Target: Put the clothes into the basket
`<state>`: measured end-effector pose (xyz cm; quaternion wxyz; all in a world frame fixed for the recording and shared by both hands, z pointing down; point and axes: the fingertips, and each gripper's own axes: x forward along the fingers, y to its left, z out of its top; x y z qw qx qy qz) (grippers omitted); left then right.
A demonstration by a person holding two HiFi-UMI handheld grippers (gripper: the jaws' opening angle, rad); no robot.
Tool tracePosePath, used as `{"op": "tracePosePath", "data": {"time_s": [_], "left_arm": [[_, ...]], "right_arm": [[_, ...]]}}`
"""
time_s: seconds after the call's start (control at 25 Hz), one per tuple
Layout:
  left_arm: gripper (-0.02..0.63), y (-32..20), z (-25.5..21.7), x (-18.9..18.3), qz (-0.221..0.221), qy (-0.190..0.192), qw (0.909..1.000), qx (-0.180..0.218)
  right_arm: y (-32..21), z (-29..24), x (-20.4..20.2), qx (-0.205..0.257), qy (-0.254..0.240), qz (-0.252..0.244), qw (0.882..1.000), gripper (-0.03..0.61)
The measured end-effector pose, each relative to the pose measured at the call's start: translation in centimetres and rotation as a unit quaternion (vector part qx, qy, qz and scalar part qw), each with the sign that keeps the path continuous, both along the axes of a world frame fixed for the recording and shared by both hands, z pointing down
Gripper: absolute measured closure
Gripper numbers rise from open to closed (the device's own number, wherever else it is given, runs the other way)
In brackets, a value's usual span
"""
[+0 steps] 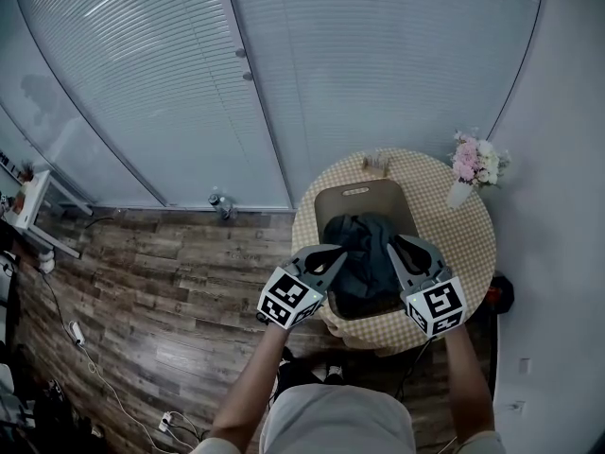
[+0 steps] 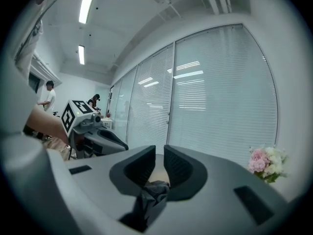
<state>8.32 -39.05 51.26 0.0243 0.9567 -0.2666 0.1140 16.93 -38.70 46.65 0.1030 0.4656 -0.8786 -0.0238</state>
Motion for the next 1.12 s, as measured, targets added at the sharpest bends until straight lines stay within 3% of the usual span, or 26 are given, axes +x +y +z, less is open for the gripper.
{"op": "tracePosePath", "data": {"time_s": [0.8,1.12], "left_arm": [[0.601,1.1,-0.1,1.1,0.012,-0.026,0.9993,0.024],[0.601,2.1,-0.7,2.4,0.029,-0.01,0.9992,0.024]], "right_arm": [[1.7,1.0,0.4,-0.016,-0.036,0.002,0.999,0.542],[2.6,1.6,0.9,-0.024,-0.045,-0.002,0.999,0.557]]}}
